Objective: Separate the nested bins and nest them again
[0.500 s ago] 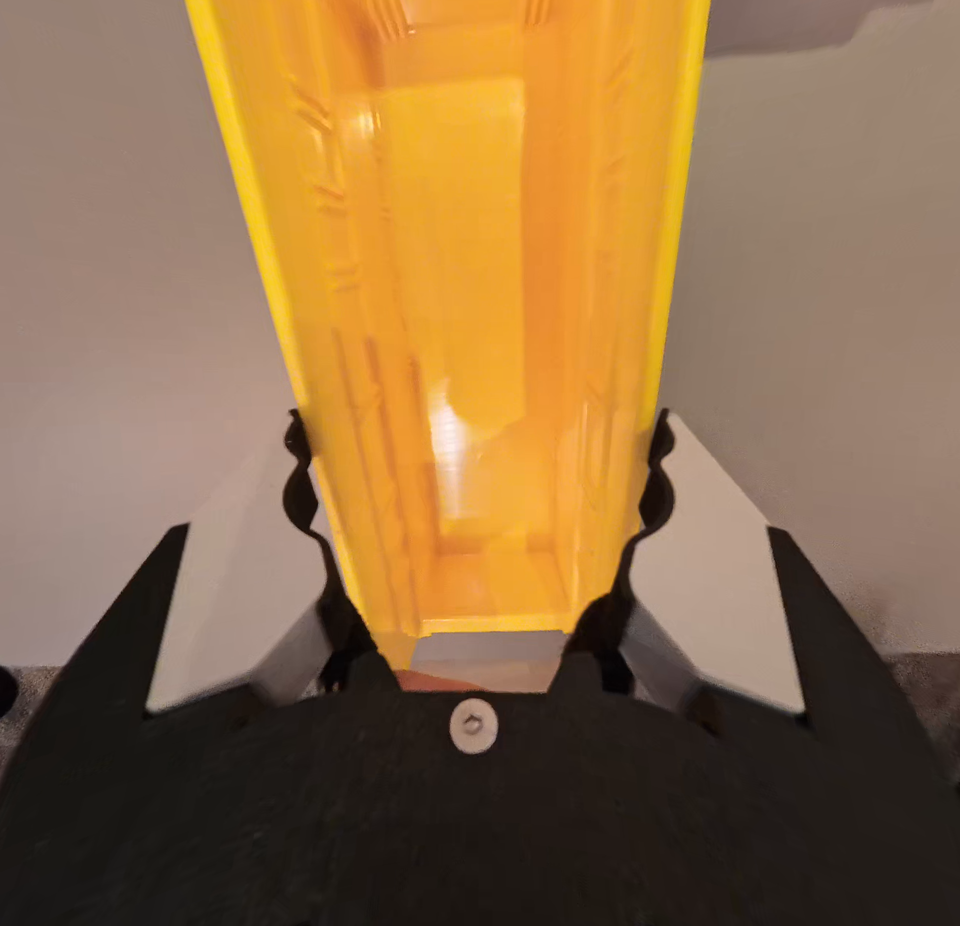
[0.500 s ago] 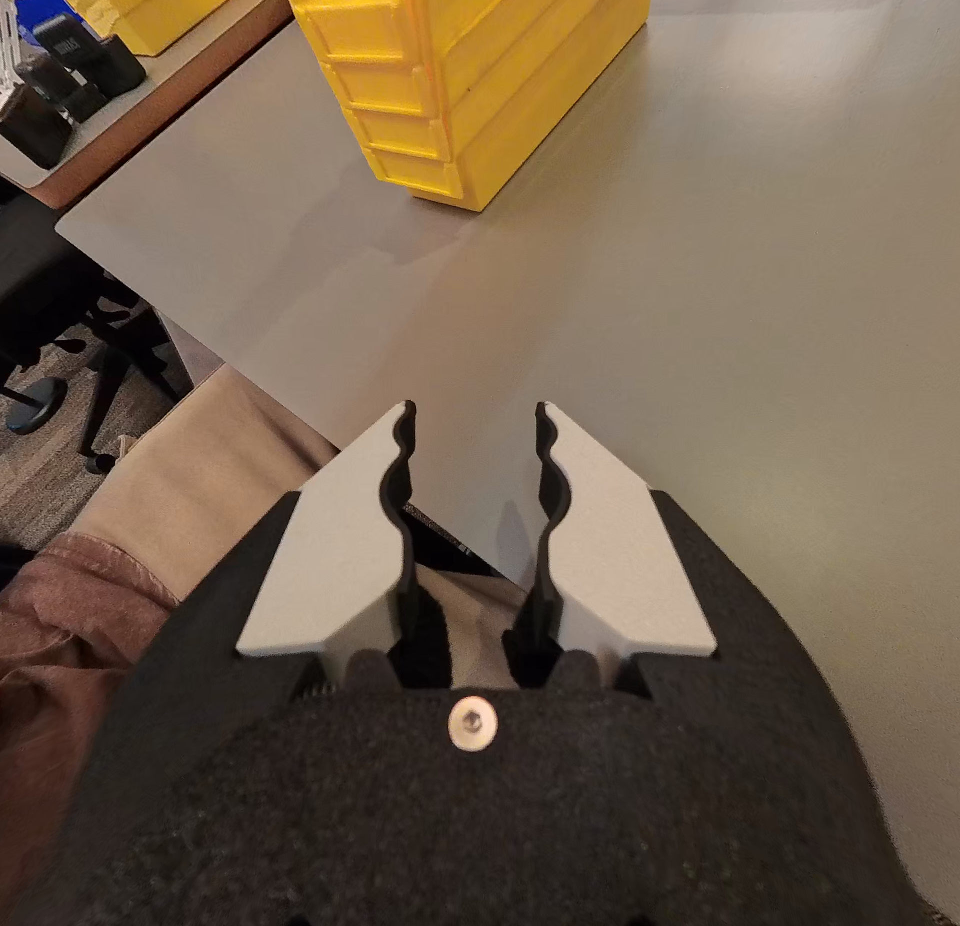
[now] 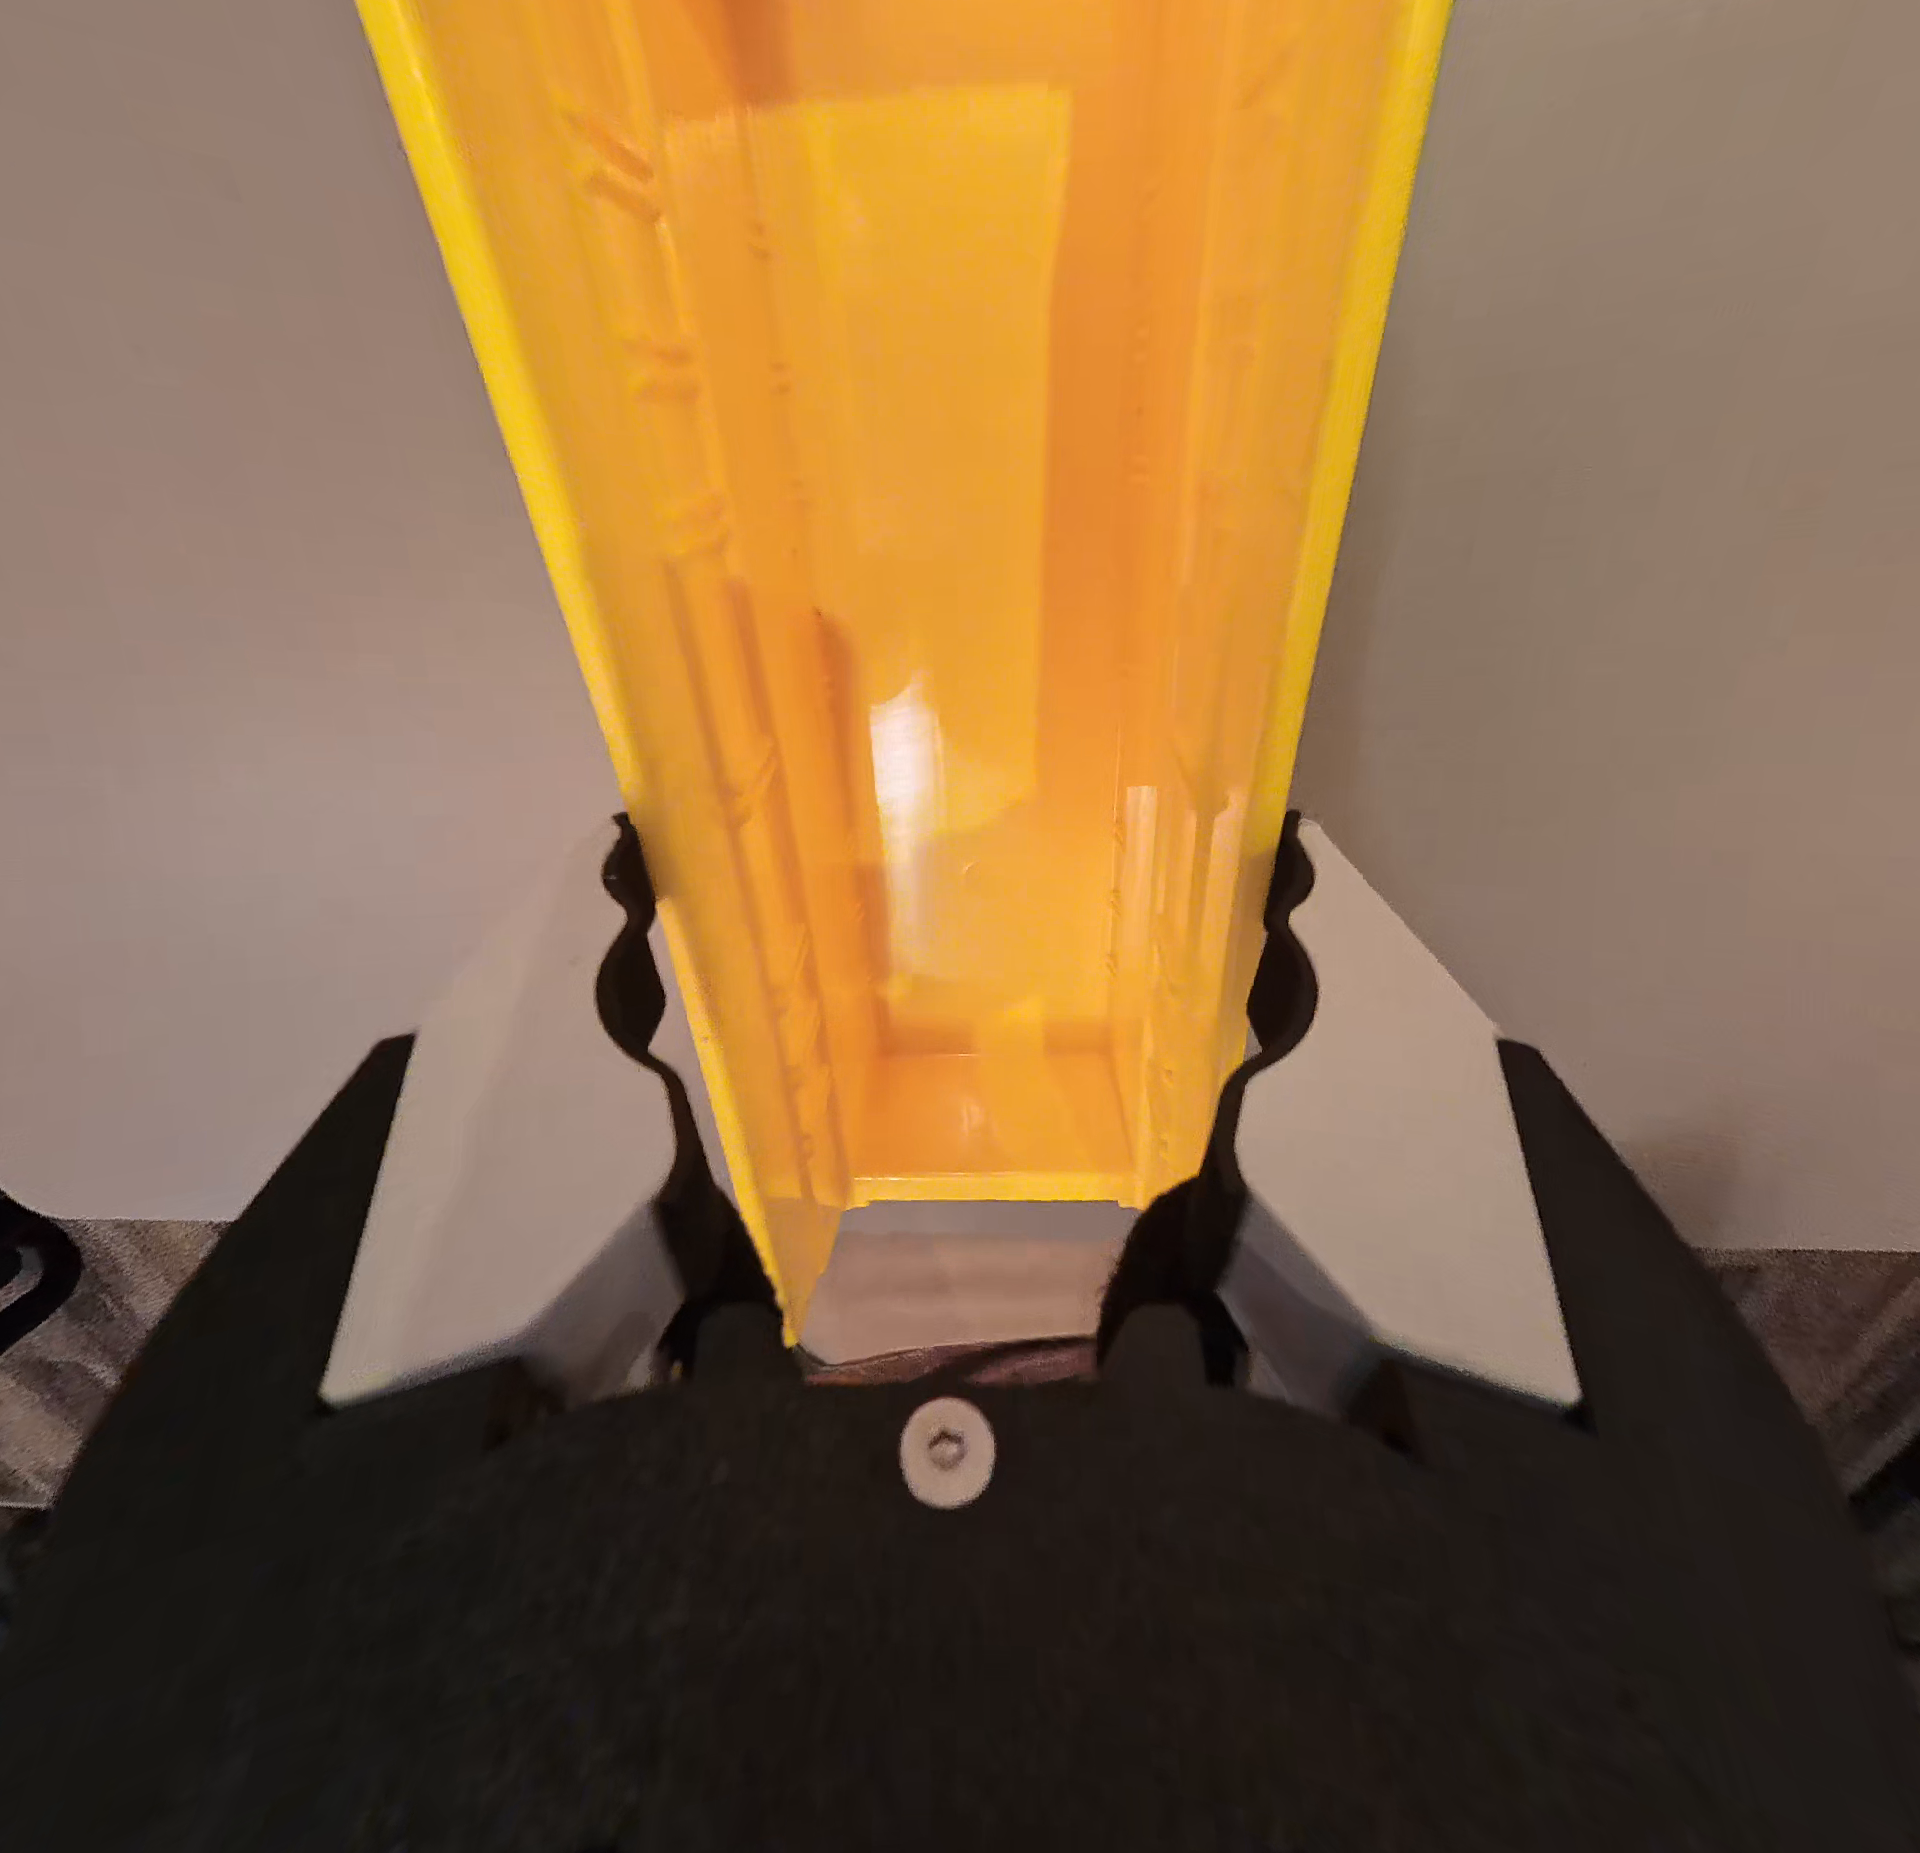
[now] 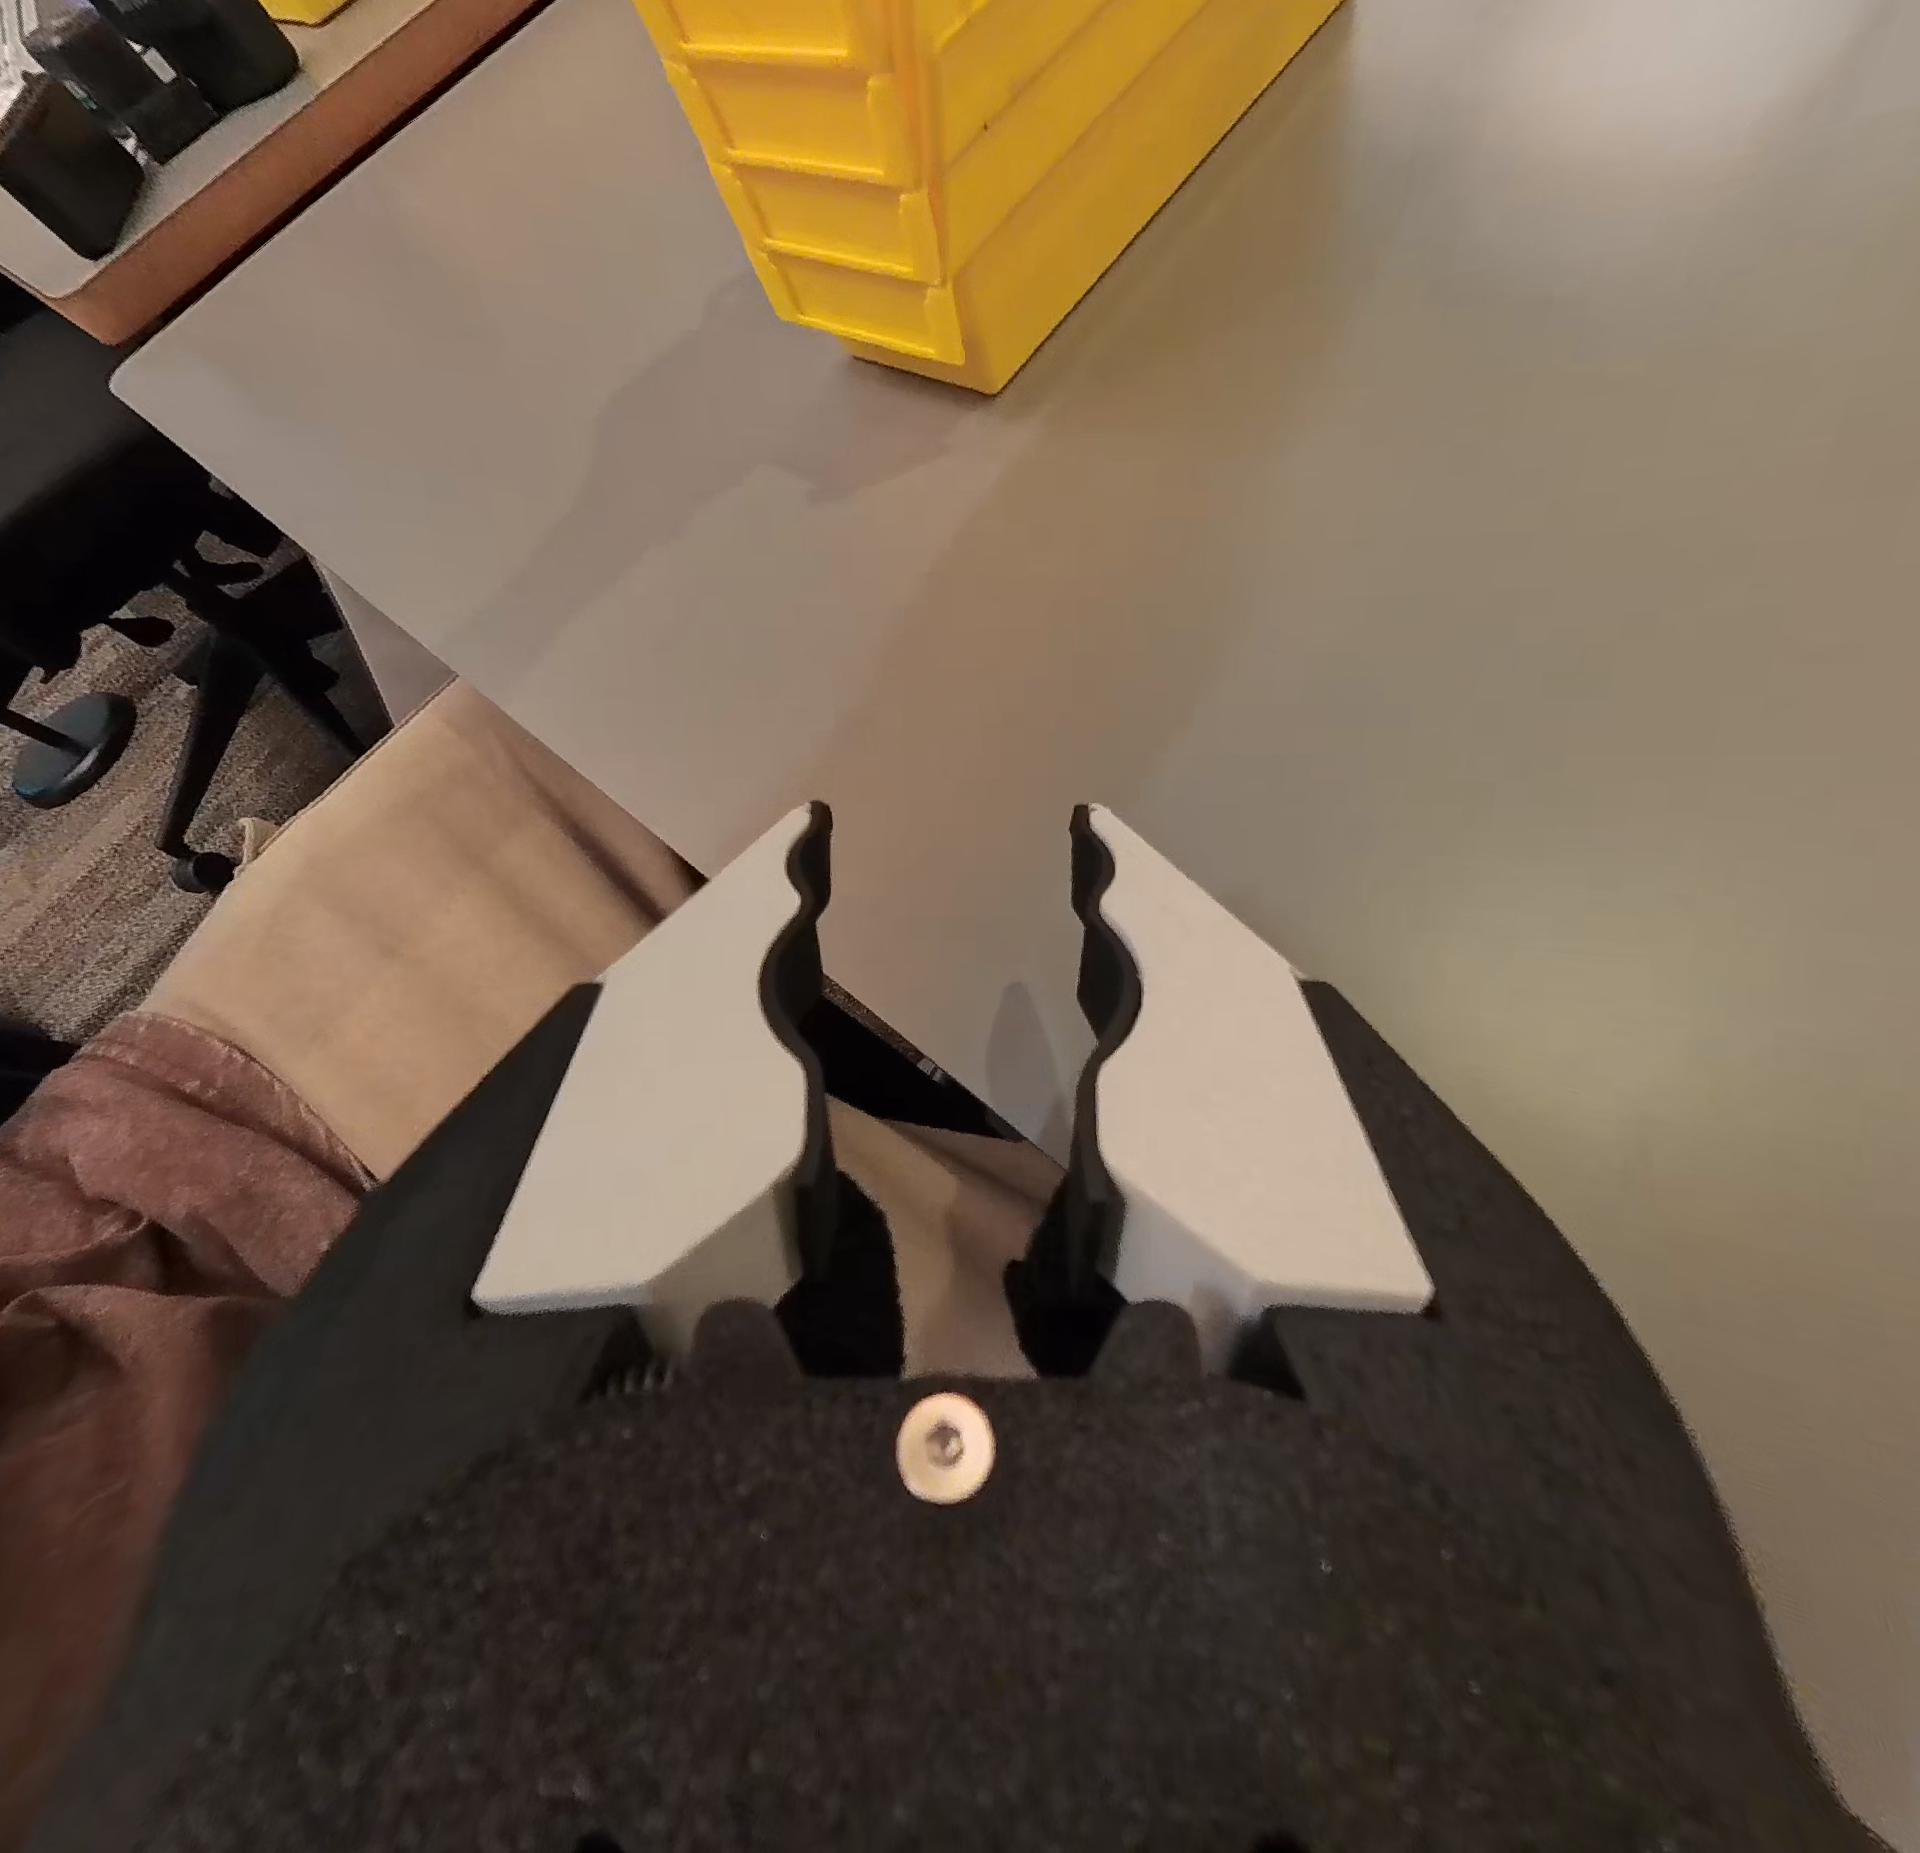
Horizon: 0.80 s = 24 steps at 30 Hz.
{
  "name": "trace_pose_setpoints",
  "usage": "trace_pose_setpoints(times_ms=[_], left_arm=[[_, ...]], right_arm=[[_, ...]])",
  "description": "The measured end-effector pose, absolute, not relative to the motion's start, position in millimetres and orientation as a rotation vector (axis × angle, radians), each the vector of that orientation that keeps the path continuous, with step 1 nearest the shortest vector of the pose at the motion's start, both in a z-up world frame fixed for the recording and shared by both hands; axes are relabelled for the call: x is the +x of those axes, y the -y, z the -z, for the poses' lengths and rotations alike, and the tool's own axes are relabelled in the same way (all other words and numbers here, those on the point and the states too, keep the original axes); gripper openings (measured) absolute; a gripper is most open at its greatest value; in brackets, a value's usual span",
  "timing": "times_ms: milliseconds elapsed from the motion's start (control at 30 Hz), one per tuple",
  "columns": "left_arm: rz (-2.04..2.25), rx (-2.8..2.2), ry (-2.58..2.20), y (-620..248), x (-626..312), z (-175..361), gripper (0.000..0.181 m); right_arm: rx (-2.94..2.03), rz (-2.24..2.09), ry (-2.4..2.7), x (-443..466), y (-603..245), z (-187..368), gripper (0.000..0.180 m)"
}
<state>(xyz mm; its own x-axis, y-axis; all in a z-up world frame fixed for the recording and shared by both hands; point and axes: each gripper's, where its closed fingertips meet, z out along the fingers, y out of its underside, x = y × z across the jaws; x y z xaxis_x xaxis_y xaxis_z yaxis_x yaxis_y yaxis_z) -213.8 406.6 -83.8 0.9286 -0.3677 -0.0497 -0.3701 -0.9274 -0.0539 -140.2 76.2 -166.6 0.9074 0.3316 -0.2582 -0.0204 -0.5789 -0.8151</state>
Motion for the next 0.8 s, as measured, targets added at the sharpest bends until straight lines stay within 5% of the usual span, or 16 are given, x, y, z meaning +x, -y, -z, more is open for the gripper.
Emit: trace_pose_setpoints(times_ms=[500, 800], left_arm=[[-0.099, -3.062, -0.657, -393, -224, 53, 0.100], [-0.068, -2.967, -0.685, -376, -226, -14, 0.101]], right_arm=[[-2.156, -0.471, 0.247, -143, -76, 169, 0.046], [-2.162, -0.461, 0.260, -146, -76, 171, 0.045]])
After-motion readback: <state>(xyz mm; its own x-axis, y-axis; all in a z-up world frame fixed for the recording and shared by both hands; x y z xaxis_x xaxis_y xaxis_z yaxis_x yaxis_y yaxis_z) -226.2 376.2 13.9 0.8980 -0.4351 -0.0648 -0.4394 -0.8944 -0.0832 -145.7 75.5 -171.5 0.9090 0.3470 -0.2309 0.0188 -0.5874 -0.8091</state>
